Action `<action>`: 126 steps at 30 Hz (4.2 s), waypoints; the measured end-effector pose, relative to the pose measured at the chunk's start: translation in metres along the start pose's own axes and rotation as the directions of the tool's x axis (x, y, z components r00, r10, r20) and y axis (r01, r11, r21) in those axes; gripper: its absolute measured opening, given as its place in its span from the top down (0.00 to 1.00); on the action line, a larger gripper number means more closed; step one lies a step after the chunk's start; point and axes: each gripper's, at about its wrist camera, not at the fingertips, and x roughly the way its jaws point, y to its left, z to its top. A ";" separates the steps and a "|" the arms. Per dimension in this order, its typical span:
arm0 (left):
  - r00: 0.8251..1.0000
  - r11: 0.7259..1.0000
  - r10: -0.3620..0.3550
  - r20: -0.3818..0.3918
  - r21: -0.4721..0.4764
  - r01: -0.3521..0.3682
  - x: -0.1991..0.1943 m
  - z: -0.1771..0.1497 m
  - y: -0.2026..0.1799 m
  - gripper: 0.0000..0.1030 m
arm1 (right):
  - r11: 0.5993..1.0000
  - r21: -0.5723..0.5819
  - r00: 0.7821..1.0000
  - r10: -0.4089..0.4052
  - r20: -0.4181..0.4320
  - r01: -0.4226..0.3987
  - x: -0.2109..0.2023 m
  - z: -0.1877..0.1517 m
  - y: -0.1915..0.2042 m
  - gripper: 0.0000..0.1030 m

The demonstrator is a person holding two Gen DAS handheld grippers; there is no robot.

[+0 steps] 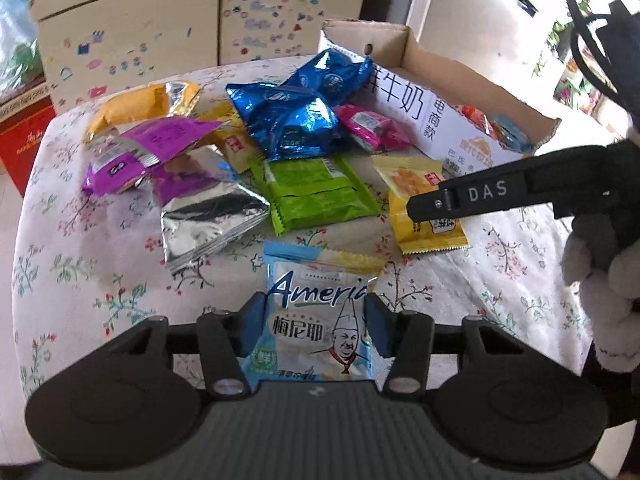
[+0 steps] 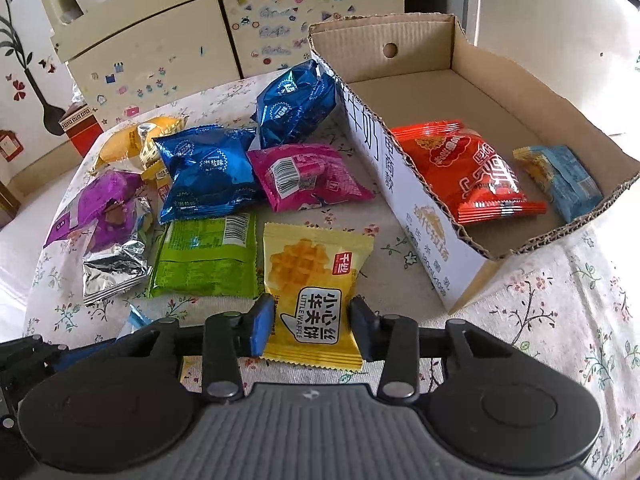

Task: Organize snacks
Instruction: 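Grasp white-blue Amerio bag with left gripper while right grasps yellow waffle bag, then lift both held bags and carry them over the cardboard box, then open both grippers to drop the bags into the box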

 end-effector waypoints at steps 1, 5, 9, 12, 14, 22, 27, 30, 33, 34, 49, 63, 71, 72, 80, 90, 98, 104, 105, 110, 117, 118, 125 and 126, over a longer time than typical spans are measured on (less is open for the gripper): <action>1.000 1.000 0.003 0.003 -0.010 -0.003 -0.002 -0.001 0.001 0.50 | 1.000 0.004 1.000 0.003 0.001 -0.003 -0.001 0.000 -0.001 0.55; 1.000 0.999 0.021 0.017 -0.041 -0.020 -0.008 -0.002 0.003 0.50 | 0.998 0.059 0.999 0.036 -0.003 -0.036 -0.002 0.000 -0.009 0.58; 0.999 0.995 0.017 0.034 -0.094 -0.013 -0.014 -0.002 0.007 0.50 | 0.990 0.124 0.997 0.077 -0.015 -0.074 -0.004 -0.001 -0.020 0.77; 0.999 0.993 0.027 0.043 -0.115 -0.022 -0.018 -0.002 0.008 0.50 | 0.986 0.148 0.997 0.081 -0.017 -0.078 -0.004 -0.003 -0.025 0.74; 0.998 0.992 0.032 0.048 -0.127 -0.026 -0.019 -0.001 0.009 0.50 | 0.985 0.153 0.997 0.076 -0.002 -0.075 -0.005 -0.003 -0.025 0.67; 0.995 0.985 0.082 0.064 -0.154 -0.071 -0.021 -0.001 0.016 0.50 | 0.995 0.102 1.000 0.016 0.005 -0.016 0.012 0.003 -0.006 0.40; 0.995 0.983 0.092 0.050 -0.165 -0.083 -0.018 -0.003 0.019 0.50 | 0.994 -0.022 0.993 -0.105 0.049 0.106 0.020 0.000 0.014 0.40; 0.994 0.982 0.098 0.045 -0.164 -0.090 -0.017 -0.003 0.018 0.50 | 0.988 -0.079 0.990 -0.129 0.061 0.134 0.019 -0.004 0.019 0.45; 0.993 0.981 0.104 0.053 -0.167 -0.093 -0.018 -0.002 0.018 0.50 | 0.993 -0.050 0.993 -0.109 0.044 0.111 0.013 -0.005 0.010 0.47; 0.993 0.981 0.105 0.056 -0.169 -0.095 -0.019 -0.002 0.019 0.50 | 0.994 -0.035 0.994 -0.105 0.036 0.107 0.011 -0.005 0.006 0.47; 0.989 0.980 0.108 0.102 -0.179 -0.088 -0.029 0.009 0.011 0.50 | 0.997 -0.061 0.989 0.054 0.138 -0.046 -0.064 0.003 0.007 0.47; 0.984 0.986 0.094 0.149 -0.148 -0.072 -0.042 0.031 -0.008 0.50 | 0.979 -0.201 0.968 0.079 0.239 -0.030 -0.109 0.029 -0.011 0.47; 0.985 0.989 0.066 0.157 -0.140 -0.044 -0.041 0.043 -0.022 0.50 | 0.998 -0.031 0.961 0.057 0.270 -0.050 -0.116 0.039 -0.054 0.47; 0.985 0.990 0.062 0.158 -0.134 -0.041 -0.040 0.045 -0.025 0.50 | 0.999 -0.007 0.959 0.047 0.278 -0.047 -0.117 0.040 -0.059 0.47; 0.982 0.995 0.016 0.189 -0.101 0.003 -0.034 0.078 -0.048 0.50 | 0.978 0.192 0.951 0.023 0.307 -0.086 -0.118 0.053 -0.099 0.47; 0.973 0.997 -0.052 0.227 -0.040 0.062 -0.012 0.142 -0.089 0.50 | 0.922 0.370 0.951 -0.008 0.308 -0.113 -0.108 0.074 -0.134 0.47; 0.971 0.996 -0.073 0.227 -0.030 0.082 0.019 0.185 -0.111 0.50 | 0.894 0.442 0.958 -0.060 0.280 -0.073 -0.093 0.089 -0.145 0.47; 0.977 0.997 -0.071 0.201 -0.015 0.076 0.051 0.204 -0.124 0.47 | 0.870 0.490 0.960 -0.084 0.267 -0.060 -0.086 0.095 -0.155 0.45; 0.978 0.997 -0.071 0.197 -0.014 0.075 0.054 0.206 -0.125 0.37 | 0.862 0.504 0.961 -0.086 0.263 -0.060 -0.085 0.096 -0.157 0.45; 0.973 0.995 -0.091 0.211 -0.019 0.097 0.051 0.208 -0.119 0.17 | 0.856 0.509 0.961 -0.065 0.268 -0.085 -0.085 0.096 -0.156 0.39; 0.974 0.992 -0.106 0.198 -0.049 0.118 0.032 0.206 -0.095 0.14 | 0.870 0.481 0.962 -0.028 0.271 -0.110 -0.082 0.099 -0.148 0.38; 0.975 0.993 -0.101 0.197 -0.047 0.113 0.029 0.204 -0.091 0.14 | 0.873 0.475 0.963 -0.023 0.270 -0.113 -0.082 0.099 -0.147 0.38; 0.982 0.992 -0.058 0.179 -0.102 0.077 0.005 0.186 -0.048 0.12 | 0.908 0.394 0.965 0.037 0.260 -0.141 -0.077 0.103 -0.126 0.38; 0.983 0.992 -0.048 0.178 -0.103 0.067 0.002 0.184 -0.043 0.12 | 0.915 0.377 0.965 0.042 0.258 -0.140 -0.076 0.103 -0.122 0.38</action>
